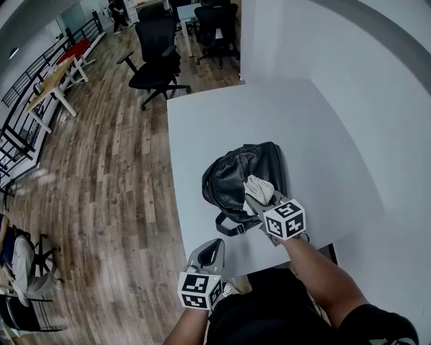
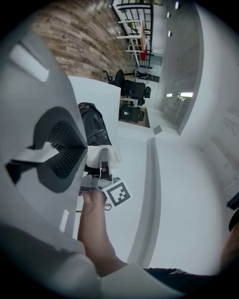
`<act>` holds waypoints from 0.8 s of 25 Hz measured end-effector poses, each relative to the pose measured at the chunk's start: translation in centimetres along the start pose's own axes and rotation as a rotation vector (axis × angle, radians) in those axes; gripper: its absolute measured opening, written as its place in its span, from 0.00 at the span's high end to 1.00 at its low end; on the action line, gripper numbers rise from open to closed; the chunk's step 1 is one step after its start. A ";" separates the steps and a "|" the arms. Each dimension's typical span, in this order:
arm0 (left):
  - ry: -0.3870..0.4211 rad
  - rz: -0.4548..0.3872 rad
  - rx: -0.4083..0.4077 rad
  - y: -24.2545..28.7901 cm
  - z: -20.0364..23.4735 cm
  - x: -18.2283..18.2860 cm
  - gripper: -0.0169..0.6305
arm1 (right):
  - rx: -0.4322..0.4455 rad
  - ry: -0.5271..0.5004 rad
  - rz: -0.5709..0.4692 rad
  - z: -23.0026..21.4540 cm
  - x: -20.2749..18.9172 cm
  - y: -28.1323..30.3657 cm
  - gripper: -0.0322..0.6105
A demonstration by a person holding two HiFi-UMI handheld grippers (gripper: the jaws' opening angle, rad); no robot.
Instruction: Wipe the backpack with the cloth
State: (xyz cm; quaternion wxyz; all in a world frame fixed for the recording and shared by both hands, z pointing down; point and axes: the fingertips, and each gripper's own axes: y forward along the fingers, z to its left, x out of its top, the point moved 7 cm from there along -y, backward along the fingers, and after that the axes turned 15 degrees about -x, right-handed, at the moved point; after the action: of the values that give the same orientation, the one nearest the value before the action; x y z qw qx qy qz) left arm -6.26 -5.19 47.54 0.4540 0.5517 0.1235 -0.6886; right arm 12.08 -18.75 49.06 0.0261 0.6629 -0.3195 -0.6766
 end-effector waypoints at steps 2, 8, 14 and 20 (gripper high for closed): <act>-0.025 -0.005 -0.012 0.3 -0.1 0.0 0.96 | -0.010 0.004 -0.005 -0.5 0.1 -0.6 0.79; -0.004 0.002 -0.038 1.0 -0.9 0.3 0.96 | -0.041 0.012 -0.020 -2.1 0.1 -2.3 0.79; 0.005 0.012 -0.056 1.4 -1.5 -0.1 0.96 | -0.081 0.019 -0.032 -3.8 0.1 -3.9 0.79; 0.022 0.016 -0.084 1.5 -2.5 0.1 0.96 | -0.129 0.031 -0.045 -5.2 0.4 -5.9 0.79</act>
State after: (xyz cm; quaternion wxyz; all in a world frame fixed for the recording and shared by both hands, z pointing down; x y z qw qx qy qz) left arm -3.48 -4.40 47.06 0.4808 0.5406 0.1527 -0.6732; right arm 19.02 -16.31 46.41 0.0583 0.6774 -0.2596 -0.6858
